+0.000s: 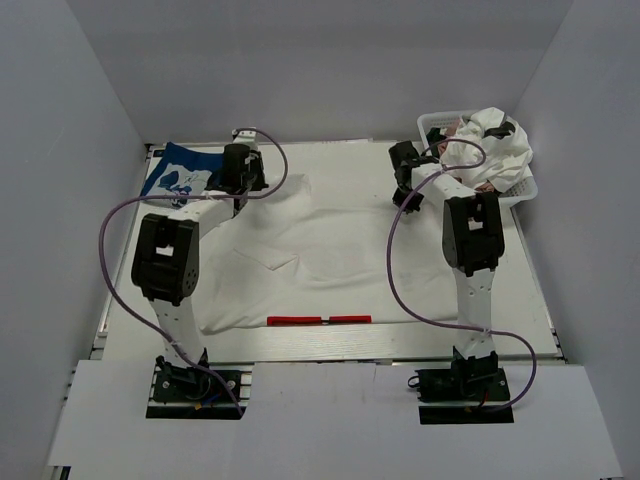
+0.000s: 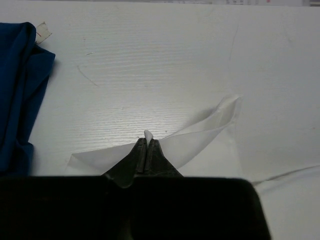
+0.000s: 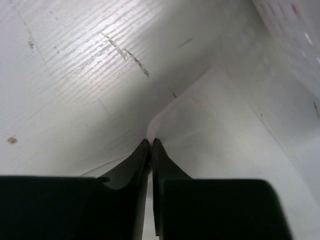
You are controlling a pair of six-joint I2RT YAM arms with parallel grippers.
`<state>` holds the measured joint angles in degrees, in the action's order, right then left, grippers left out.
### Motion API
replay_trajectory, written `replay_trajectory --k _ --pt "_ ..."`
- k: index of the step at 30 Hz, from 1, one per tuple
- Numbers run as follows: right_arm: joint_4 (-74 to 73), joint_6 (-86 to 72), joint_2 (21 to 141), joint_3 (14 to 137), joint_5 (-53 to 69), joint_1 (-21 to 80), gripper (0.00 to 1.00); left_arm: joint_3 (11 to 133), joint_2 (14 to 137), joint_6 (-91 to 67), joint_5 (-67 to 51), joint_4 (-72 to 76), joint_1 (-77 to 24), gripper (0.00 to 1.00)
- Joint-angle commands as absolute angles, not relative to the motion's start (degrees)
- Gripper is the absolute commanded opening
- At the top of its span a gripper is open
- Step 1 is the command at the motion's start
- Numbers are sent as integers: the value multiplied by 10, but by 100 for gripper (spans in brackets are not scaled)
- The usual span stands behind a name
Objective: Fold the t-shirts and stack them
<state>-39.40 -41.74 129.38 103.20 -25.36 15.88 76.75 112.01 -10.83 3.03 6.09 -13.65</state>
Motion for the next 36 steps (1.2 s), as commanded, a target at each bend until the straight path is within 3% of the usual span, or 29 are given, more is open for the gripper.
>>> replay_trajectory --k 1,2,6,16,23,29,36 --pt "-396 -418 1262 1007 -258 158 6 738 1046 -115 -6 84 -139 0" --pt "-396 -413 1253 1005 -254 159 0 724 1020 -121 -6 83 -139 0" --pt "-381 -403 1215 978 -256 168 0 622 956 -141 -18 104 -139 0" --pt "-294 -391 1034 774 -259 194 0 410 695 -235 -72 90 -144 0" --pt "-263 -396 921 622 -250 201 0 270 445 -315 -75 -57 -144 0" --pt "-267 -398 867 570 -268 199 0 184 267 -415 -113 -171 -144 0" --pt "-261 -401 850 541 -262 202 0 179 185 -497 -102 -346 -144 0"
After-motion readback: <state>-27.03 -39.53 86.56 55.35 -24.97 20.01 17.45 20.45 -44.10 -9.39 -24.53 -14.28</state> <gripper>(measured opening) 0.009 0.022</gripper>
